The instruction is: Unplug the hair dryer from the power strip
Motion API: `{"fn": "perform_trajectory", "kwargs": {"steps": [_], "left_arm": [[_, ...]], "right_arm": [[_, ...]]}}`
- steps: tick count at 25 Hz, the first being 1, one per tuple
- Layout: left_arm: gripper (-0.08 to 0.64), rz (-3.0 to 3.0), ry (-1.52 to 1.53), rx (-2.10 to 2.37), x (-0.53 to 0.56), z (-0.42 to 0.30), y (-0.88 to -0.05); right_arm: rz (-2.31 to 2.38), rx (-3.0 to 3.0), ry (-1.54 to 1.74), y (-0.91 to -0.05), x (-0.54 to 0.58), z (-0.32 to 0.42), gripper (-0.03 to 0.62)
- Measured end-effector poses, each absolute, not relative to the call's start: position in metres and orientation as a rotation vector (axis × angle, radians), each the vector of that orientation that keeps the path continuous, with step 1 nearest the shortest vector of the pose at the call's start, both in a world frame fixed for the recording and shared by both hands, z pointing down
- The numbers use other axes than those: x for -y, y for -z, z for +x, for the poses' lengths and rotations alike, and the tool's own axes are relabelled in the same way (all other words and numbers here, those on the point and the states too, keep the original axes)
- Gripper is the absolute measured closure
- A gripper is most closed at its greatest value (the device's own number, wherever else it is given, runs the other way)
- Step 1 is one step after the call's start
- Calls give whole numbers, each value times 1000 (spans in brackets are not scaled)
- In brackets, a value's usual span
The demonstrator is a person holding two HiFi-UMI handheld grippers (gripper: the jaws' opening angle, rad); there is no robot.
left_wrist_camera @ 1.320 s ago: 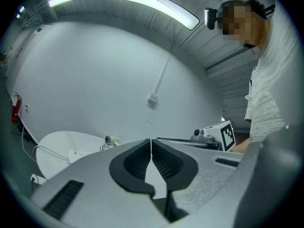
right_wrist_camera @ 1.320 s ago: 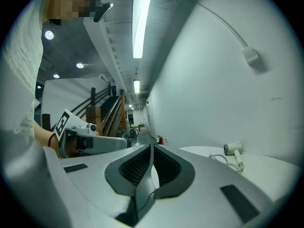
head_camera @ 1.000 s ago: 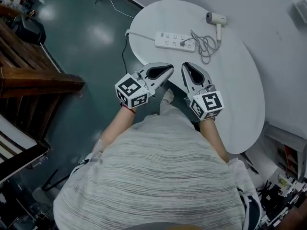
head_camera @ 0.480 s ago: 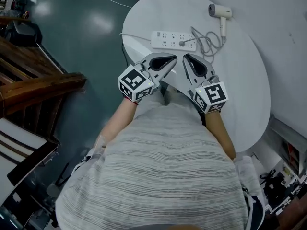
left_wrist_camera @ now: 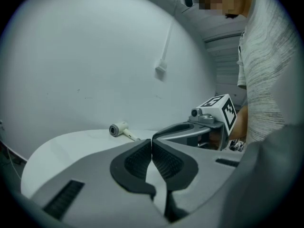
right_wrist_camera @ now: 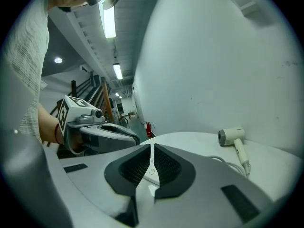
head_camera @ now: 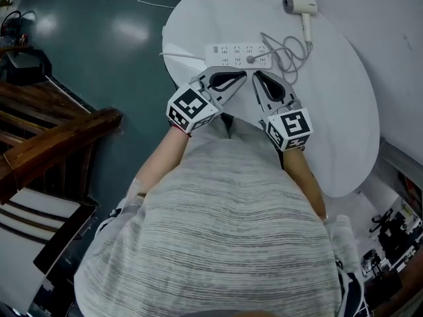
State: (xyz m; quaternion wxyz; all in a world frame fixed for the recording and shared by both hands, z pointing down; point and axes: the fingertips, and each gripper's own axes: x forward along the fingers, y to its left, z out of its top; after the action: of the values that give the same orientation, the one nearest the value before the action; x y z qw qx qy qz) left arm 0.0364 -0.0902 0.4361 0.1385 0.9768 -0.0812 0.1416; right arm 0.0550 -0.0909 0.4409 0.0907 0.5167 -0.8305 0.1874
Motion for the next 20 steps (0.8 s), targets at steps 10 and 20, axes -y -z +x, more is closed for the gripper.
{"fn": "perform_trajectory", "kwargs": {"steps": [10, 20], "left_arm": [[552, 2791, -539, 97, 107, 39, -475], [552, 2731, -558, 54, 114, 37, -498]], "right_arm": [[1546, 2291, -655, -499, 110, 61, 565], [1496, 2159, -750, -547, 122, 68, 552]]}}
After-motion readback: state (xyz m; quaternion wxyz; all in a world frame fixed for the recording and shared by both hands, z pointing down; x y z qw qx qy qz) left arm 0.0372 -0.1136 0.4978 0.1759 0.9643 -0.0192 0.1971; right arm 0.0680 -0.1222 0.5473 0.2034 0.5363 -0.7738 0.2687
